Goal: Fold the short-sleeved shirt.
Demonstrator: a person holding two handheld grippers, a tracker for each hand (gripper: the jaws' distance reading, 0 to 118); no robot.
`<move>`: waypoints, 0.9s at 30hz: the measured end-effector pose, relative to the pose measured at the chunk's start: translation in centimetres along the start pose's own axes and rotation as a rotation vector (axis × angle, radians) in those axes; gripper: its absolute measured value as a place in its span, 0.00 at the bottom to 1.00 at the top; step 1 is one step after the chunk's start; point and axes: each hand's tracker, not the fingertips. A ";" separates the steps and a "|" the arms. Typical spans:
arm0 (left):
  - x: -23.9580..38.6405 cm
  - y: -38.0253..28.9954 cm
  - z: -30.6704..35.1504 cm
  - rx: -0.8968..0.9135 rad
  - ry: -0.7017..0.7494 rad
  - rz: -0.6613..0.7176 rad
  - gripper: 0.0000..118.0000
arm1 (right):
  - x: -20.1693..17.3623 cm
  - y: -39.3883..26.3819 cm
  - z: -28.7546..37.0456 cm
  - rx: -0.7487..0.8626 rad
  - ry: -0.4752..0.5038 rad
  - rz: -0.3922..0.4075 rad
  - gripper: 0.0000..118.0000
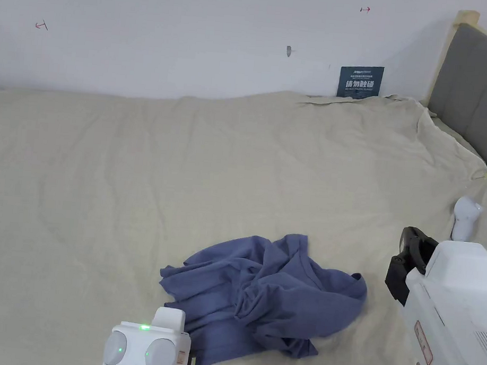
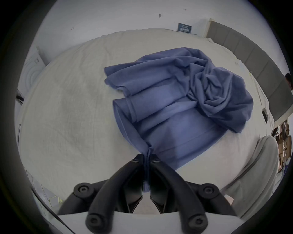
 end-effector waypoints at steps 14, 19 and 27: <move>-2.4 2.2 5.6 0.189 -0.111 0.017 0.01 | 2.3 -3.4 -12.3 -0.432 0.073 0.016 0.18; -2.7 2.6 5.5 0.202 -0.130 0.029 0.01 | 3.2 -6.6 -18.1 -0.588 0.077 -0.040 0.76; -3.1 2.6 5.2 0.191 -0.143 0.029 0.01 | 2.7 -11.6 -24.0 -0.763 0.068 0.005 0.76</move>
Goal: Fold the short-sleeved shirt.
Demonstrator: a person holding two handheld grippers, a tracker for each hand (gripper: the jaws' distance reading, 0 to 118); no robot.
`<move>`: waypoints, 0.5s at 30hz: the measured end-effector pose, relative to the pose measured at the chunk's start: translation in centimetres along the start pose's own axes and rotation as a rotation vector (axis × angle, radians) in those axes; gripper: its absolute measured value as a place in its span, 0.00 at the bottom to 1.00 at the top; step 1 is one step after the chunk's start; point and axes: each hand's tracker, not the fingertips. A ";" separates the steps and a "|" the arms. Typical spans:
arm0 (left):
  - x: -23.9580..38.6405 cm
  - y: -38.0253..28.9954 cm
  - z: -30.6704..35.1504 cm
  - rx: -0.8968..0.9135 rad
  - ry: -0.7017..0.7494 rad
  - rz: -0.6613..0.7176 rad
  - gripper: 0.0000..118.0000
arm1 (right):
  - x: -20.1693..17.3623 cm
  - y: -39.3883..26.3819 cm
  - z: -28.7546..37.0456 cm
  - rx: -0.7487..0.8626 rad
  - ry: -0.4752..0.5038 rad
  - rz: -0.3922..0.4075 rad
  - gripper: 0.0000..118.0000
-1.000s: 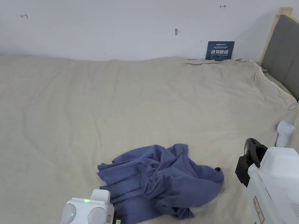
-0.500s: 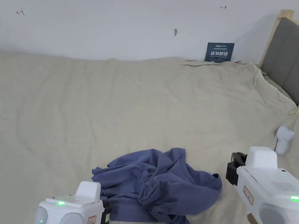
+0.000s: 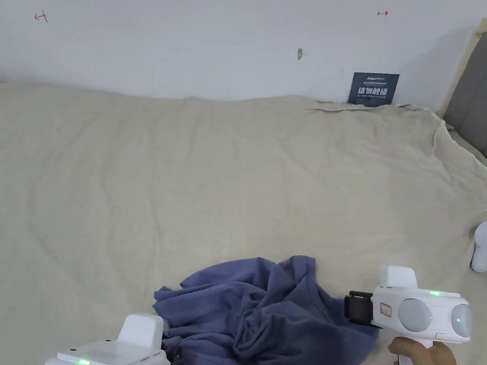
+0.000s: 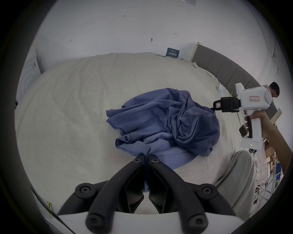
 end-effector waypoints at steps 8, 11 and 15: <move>0.2 -0.3 0.3 -0.011 -0.008 0.005 0.01 | -0.8 -1.3 -2.6 -0.099 0.019 -0.040 0.28; 0.2 -0.4 0.3 -0.011 -0.010 0.006 0.01 | -0.6 -1.4 -2.2 -0.085 0.052 -0.040 0.10; 0.2 -0.6 0.7 -0.004 -0.019 0.013 0.01 | -0.7 -1.2 0.1 -0.039 0.072 -0.069 0.04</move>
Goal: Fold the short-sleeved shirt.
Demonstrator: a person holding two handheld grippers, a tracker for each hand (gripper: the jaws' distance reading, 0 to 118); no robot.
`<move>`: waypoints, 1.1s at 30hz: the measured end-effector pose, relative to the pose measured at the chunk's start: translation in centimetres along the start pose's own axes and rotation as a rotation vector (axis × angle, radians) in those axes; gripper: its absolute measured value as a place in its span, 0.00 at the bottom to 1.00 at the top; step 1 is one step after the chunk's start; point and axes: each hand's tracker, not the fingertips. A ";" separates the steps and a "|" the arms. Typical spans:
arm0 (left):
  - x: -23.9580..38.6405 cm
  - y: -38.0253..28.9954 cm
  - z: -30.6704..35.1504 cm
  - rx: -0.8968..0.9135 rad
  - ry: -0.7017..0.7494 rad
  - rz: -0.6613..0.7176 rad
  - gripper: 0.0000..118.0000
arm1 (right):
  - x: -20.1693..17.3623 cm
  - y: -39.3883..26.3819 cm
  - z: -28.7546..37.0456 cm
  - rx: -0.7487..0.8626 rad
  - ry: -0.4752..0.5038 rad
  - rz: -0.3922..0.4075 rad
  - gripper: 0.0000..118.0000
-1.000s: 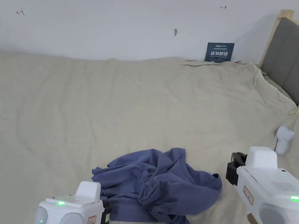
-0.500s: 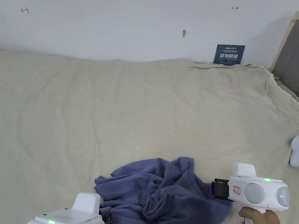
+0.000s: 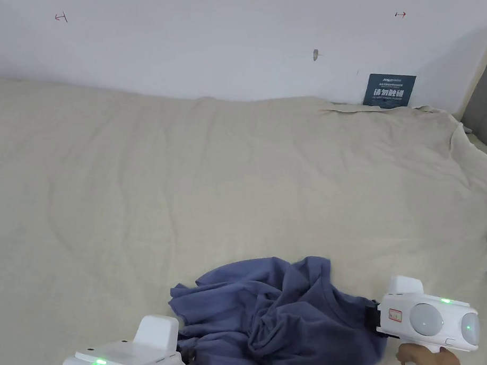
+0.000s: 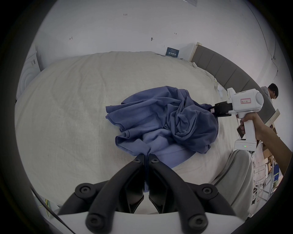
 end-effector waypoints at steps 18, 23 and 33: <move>-5.8 10.5 9.9 0.324 -0.038 0.143 0.01 | -0.5 6.4 22.9 0.459 0.190 -0.079 0.04; -8.4 16.0 13.9 0.445 0.025 0.142 0.01 | -0.3 8.8 26.4 0.550 0.173 -0.088 0.04; -11.9 24.5 17.0 0.546 0.109 0.178 0.01 | 0.1 14.6 28.3 0.660 0.137 -0.152 0.04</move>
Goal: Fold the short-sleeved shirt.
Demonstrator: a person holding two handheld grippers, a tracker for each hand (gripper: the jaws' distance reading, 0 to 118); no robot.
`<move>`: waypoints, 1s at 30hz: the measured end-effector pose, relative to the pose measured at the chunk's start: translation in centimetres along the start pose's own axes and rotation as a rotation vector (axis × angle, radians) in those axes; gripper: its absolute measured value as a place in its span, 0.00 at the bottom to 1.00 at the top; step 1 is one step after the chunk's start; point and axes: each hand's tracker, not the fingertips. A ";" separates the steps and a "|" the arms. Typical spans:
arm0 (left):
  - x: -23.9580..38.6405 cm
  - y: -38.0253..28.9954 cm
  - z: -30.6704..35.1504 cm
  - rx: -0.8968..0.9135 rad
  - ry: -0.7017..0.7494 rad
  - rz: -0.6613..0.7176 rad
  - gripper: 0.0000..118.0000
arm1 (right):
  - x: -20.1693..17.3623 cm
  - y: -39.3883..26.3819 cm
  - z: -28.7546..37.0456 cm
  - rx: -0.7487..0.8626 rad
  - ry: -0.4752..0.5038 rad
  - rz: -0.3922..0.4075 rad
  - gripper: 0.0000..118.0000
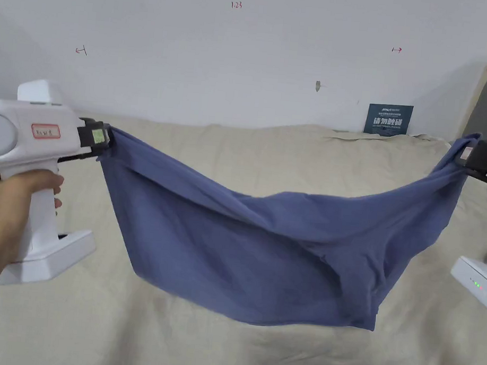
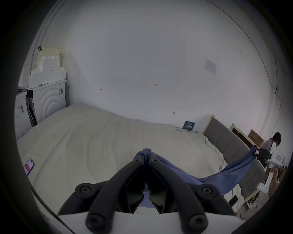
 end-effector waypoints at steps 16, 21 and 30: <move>1.2 10.4 -5.9 0.108 0.075 -0.080 0.01 | -1.2 8.0 -9.1 0.110 -0.031 -0.003 0.04; 0.9 8.9 -8.8 0.070 0.087 -0.102 0.01 | -0.7 6.0 -11.6 0.076 -0.056 -0.008 0.04; -0.4 1.7 -14.5 -0.076 0.123 -0.142 0.01 | 2.7 -1.6 -16.6 -0.048 -0.135 -0.021 0.04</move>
